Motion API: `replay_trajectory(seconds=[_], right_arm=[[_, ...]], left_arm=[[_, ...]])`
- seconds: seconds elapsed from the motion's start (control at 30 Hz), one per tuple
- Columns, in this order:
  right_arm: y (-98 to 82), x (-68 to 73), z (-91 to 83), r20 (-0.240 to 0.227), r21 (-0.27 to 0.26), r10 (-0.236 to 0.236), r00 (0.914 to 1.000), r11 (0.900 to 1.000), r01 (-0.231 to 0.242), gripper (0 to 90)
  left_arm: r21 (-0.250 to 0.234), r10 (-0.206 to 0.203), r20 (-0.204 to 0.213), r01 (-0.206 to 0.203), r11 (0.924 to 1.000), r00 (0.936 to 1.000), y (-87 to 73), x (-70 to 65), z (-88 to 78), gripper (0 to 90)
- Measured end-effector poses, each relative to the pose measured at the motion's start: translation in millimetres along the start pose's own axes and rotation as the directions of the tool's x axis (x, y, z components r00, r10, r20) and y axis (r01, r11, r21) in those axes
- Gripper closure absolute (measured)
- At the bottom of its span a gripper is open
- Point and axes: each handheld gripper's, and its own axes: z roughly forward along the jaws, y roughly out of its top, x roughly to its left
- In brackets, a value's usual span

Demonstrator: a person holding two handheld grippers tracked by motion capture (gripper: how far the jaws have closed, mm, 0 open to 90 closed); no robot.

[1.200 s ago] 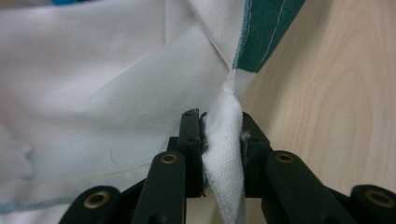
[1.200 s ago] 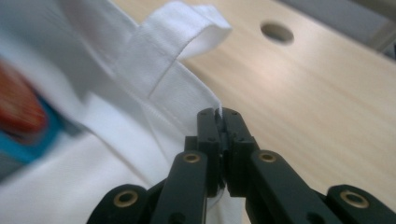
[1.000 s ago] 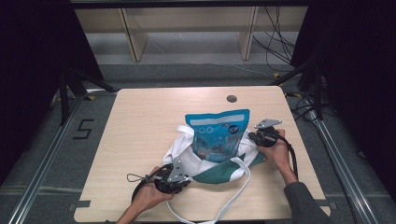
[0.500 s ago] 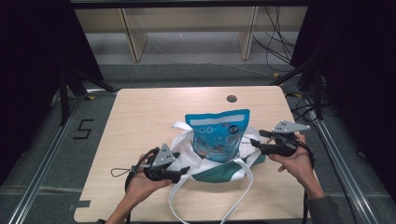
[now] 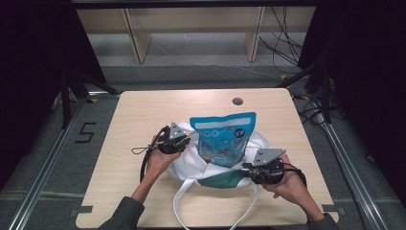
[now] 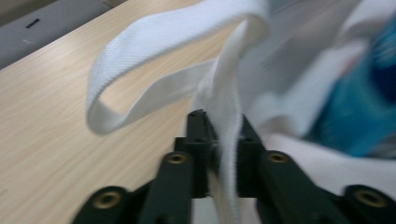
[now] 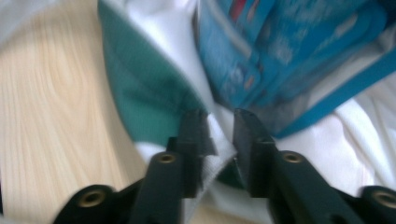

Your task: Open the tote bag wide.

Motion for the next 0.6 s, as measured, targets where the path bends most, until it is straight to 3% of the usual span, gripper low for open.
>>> replay_trajectory(seconds=[0.1,0.13,0.17,0.23,0.27,0.33,0.37,0.43,0.47,0.57,0.6], right_arm=[[-7.9,2.3,1.2,-0.022,0.047,0.003,0.9997,0.999,-0.002,80.4],[-10.7,4.3,2.6,-0.033,0.064,0.007,0.9994,0.998,-0.004,80.9],[-12.9,5.9,3.6,-0.037,0.094,0.006,0.9993,0.996,-0.002,81.3],[-23.2,10.0,11.9,-0.037,0.134,0.018,0.9991,0.991,-0.013,81.1],[-28.0,9.6,17.6,-0.046,0.134,0.001,0.9989,0.991,0.005,81.1],[-32.8,12.2,21.2,-0.038,0.144,0.054,0.9978,0.988,-0.048,81.2],[-32.5,11.5,21.6,-0.03,0.136,0.048,0.9984,0.99,-0.043,81.2],[-32.9,12.0,21.8,-0.032,0.132,0.048,0.9983,0.99,-0.043,80.7],[-33.2,12.6,21.4,-0.031,0.133,0.061,0.9977,0.99,-0.056,79.6],[-32.7,10.8,19.6,-0.038,0.114,0.091,0.9952,0.99,-0.086,69.5],[-31.5,10.1,16.7,-0.051,0.11,0.095,0.9942,0.99,-0.089,64.7]], left_arm=[[0.021,-0.074,0.021,0.073,0.9971,0.9971,-9.6,7.0,11.7,85.1],[0.033,-0.047,0.023,0.046,0.9984,0.9986,-11.0,10.4,12.7,85.2],[0.033,-0.075,0.033,0.074,0.9967,0.9966,-14.1,10.1,15.6,85.2],[0.072,-0.064,0.052,0.06,0.9956,0.9966,-18.8,12.1,19.9,85.0],[0.073,-0.078,0.056,0.074,0.9946,0.9954,-21.8,11.9,23.4,84.9],[0.043,-0.142,0.063,0.139,0.9893,0.9879,-25.6,10.1,28.1,84.6],[0.065,-0.109,0.058,0.106,0.9923,0.9923,-24.4,12.6,25.8,84.3],[0.043,-0.122,0.014,0.121,0.9917,0.9924,-22.0,11.2,24.2,76.6],[0.055,-0.112,-0.005,0.112,0.9921,0.9937,-19.8,12.7,20.5,70.8],[0.013,-0.179,0.017,0.179,0.9838,0.9837,-11.4,14.4,4.0,58.1],[-0.013,-0.222,0.031,0.222,0.9749,0.9746,-8.1,13.2,-5.0,52.6]])
